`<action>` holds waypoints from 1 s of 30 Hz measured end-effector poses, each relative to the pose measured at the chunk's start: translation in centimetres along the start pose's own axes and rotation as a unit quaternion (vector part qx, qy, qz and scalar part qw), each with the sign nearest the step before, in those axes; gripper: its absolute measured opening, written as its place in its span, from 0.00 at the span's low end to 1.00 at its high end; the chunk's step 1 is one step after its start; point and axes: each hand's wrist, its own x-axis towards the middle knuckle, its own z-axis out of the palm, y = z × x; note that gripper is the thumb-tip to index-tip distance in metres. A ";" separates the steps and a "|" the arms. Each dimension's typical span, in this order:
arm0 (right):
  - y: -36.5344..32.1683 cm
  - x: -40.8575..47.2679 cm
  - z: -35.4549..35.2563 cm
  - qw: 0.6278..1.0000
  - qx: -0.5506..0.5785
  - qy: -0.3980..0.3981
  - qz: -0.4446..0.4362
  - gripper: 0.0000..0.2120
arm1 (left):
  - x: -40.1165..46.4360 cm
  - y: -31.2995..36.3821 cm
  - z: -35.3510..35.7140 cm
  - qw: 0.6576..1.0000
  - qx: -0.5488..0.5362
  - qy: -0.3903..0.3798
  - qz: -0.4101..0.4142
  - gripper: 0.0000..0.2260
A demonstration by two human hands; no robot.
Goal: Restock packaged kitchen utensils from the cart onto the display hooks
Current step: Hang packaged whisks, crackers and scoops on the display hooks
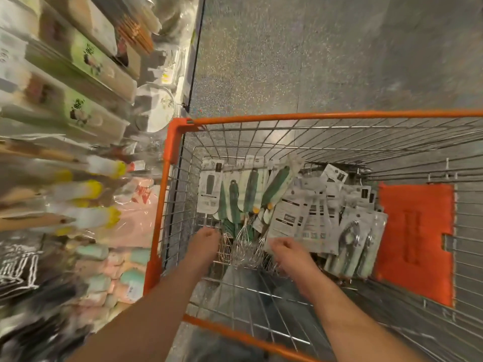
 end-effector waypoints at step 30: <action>-2.2 6.0 6.5 0.985 0.170 -0.010 -0.001 0.34 | 2.6 2.0 2.8 0.990 -0.116 -0.068 -0.032 0.54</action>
